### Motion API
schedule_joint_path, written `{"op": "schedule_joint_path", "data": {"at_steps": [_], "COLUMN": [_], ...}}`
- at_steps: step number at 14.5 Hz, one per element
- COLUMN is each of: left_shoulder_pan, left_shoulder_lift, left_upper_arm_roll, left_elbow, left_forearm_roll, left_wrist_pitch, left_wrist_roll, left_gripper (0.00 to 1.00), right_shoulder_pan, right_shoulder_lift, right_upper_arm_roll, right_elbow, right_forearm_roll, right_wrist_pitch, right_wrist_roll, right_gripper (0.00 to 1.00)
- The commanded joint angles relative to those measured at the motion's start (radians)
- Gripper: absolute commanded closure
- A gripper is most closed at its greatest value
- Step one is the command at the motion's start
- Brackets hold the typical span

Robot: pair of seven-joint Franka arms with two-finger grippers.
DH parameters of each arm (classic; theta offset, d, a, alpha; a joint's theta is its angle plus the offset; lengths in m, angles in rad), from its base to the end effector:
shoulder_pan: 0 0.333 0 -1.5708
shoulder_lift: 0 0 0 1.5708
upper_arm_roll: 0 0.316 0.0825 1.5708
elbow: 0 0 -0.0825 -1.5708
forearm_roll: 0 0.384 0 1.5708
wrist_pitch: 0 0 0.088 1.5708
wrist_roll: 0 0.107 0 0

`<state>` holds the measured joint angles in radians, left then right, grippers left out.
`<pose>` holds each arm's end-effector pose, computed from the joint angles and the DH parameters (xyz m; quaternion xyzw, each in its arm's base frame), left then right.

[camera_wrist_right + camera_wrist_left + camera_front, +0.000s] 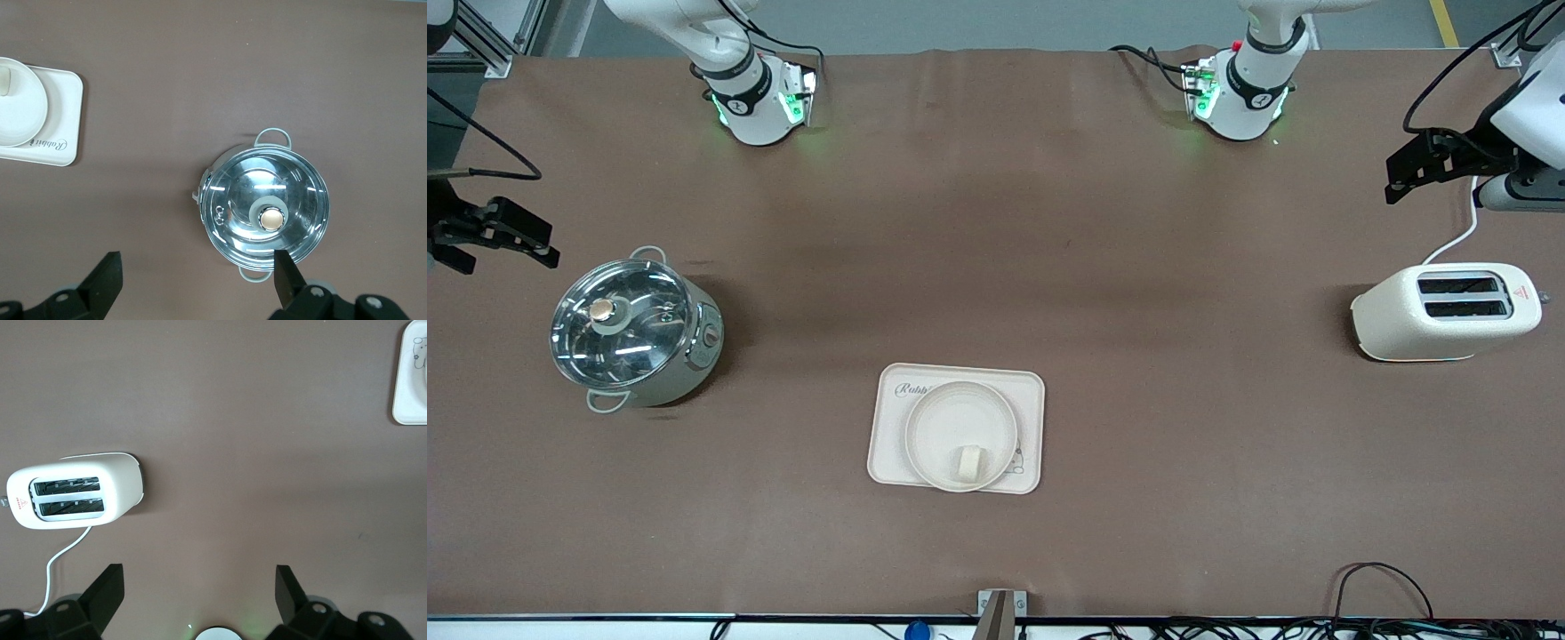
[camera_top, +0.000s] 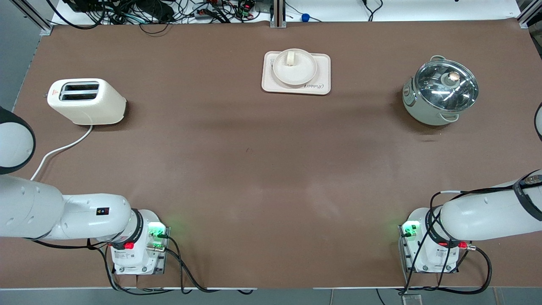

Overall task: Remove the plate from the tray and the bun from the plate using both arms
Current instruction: 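Reach the right gripper to the white plate rim on the tray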

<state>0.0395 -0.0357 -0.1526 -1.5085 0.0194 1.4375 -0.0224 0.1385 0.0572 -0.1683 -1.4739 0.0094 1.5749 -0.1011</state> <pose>0.5262 -0.0592 0.6612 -0.9988 0.0441 0.0170 0.0135 0.5731 -0.0130 0.6388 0.9991 0.0360 0.0222 0.0015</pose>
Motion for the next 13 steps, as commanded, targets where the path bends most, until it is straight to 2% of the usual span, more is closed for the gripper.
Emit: {"op": "schedule_joint_path", "data": {"at_steps": [1,6,9,11,13], "left_shoulder_pan": [-0.003,-0.003,-0.006,-0.007,-0.007], "left_shoulder_lift": [0.000,0.000,0.000,0.000,0.000], "left_upper_arm_roll": [-0.004,-0.004,-0.004,-0.004,-0.004], "left_elbow": [0.019,0.019,0.019,0.019,0.019], "left_forearm_roll": [0.016,0.016,0.016,0.016,0.016], "left_wrist_pitch": [-0.022,-0.022,-0.022,-0.022,-0.020], "left_wrist_roll": [0.006,0.004,0.004,0.004,0.004], "left_gripper": [0.00,0.00,0.00,0.00,0.00], "right_shoulder_pan": [-0.017,-0.010,0.027,0.044,0.075], "right_shoulder_lift": [-0.013,-0.002,0.073,0.153,0.257], "right_upper_arm_roll": [0.015,0.016,0.019,0.020,0.019], "right_elbow": [-0.013,-0.003,-0.008,-0.006,-0.013], "right_forearm_roll": [-0.009,-0.006,0.029,0.130,0.214], "right_wrist_pitch": [0.005,0.008,0.043,0.063,0.144], "right_wrist_roll": [0.011,0.007,0.001,-0.003,0.004], "right_gripper": [0.00,0.00,0.00,0.00,0.00]}}
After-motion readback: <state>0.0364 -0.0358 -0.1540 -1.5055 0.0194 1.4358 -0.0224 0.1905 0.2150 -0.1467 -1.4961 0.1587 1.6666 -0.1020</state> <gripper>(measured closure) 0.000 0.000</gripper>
